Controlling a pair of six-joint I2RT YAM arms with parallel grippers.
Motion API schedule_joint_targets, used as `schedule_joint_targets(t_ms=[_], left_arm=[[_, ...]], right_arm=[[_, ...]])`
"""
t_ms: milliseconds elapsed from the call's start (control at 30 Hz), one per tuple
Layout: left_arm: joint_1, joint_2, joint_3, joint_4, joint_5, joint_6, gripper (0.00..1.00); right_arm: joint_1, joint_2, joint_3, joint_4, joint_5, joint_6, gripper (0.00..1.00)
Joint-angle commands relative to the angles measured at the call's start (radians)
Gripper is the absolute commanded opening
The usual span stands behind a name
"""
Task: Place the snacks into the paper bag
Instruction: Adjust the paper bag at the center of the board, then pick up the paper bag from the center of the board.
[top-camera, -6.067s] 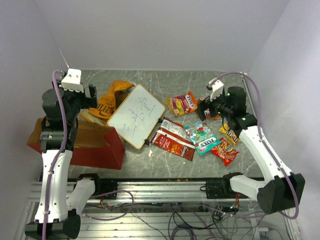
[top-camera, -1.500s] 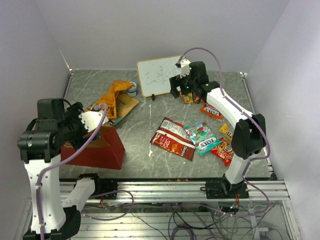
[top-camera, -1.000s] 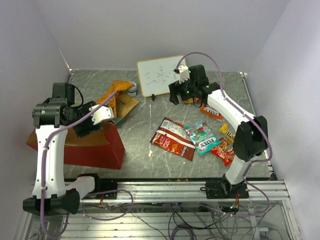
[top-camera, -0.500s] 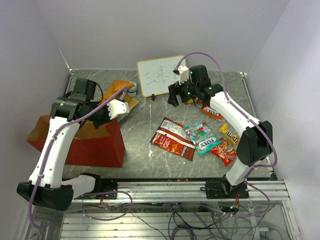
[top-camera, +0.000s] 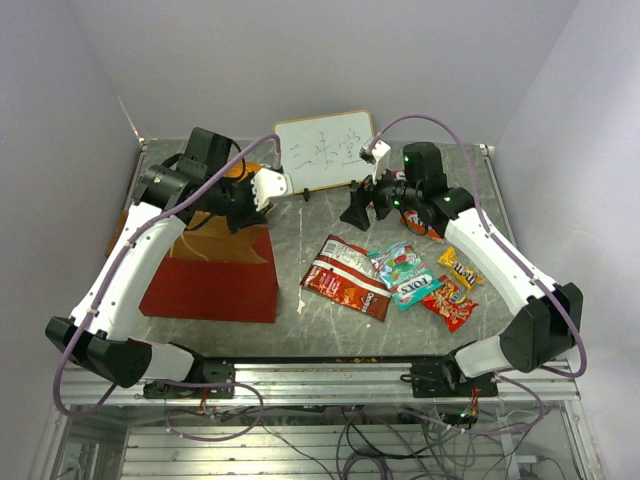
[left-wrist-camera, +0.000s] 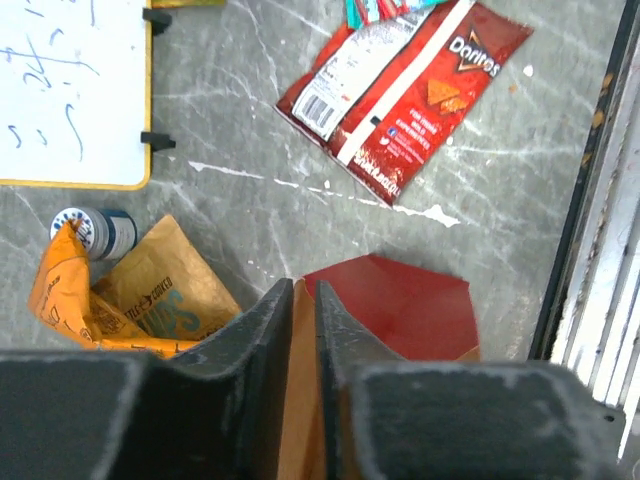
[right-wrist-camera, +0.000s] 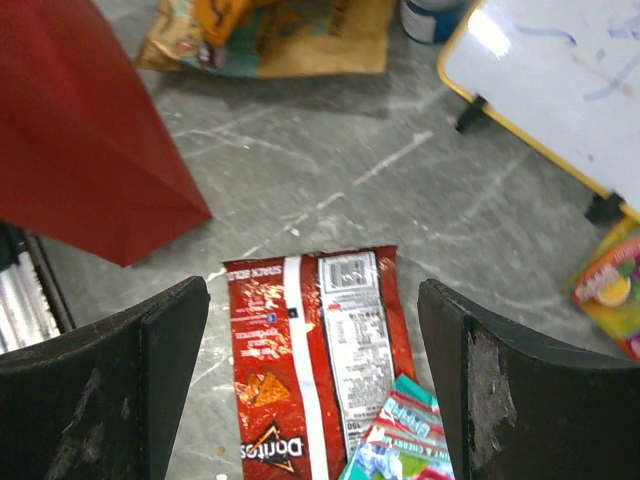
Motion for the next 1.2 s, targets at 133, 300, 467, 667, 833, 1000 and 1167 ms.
schedule_joint_targets(t_ms=[133, 300, 467, 667, 833, 1000, 1167], left_arm=[[0.097, -0.125, 0.058, 0.055, 0.024, -0.138, 0.45], [0.274, -0.202, 0.093, 0.187, -0.043, -0.351, 0.56], [0.534, -0.291, 0.037, 0.367, -0.171, -0.625, 0.64], [0.772, -0.383, -0.088, 0.478, -0.228, -0.800, 0.80], [0.859, -0.383, -0.118, 0.487, -0.188, -0.833, 0.88], [0.880, -0.380, -0.130, 0.497, -0.160, -0.836, 0.91], [0.885, -0.408, -0.152, 0.508, -0.153, -0.832, 0.91]], right_arm=[[0.123, 0.089, 0.185, 0.049, -0.110, -0.026, 0.86], [0.212, 0.208, 0.360, 0.034, -0.135, 0.044, 0.86], [0.334, 0.321, 0.529, -0.036, -0.052, 0.043, 0.85], [0.449, 0.486, 0.717, -0.174, 0.060, 0.036, 0.82], [0.509, 0.566, 0.801, -0.252, 0.105, -0.001, 0.78], [0.545, 0.648, 0.878, -0.287, 0.198, -0.010, 0.72], [0.561, 0.723, 0.969, -0.330, 0.205, -0.015, 0.62]])
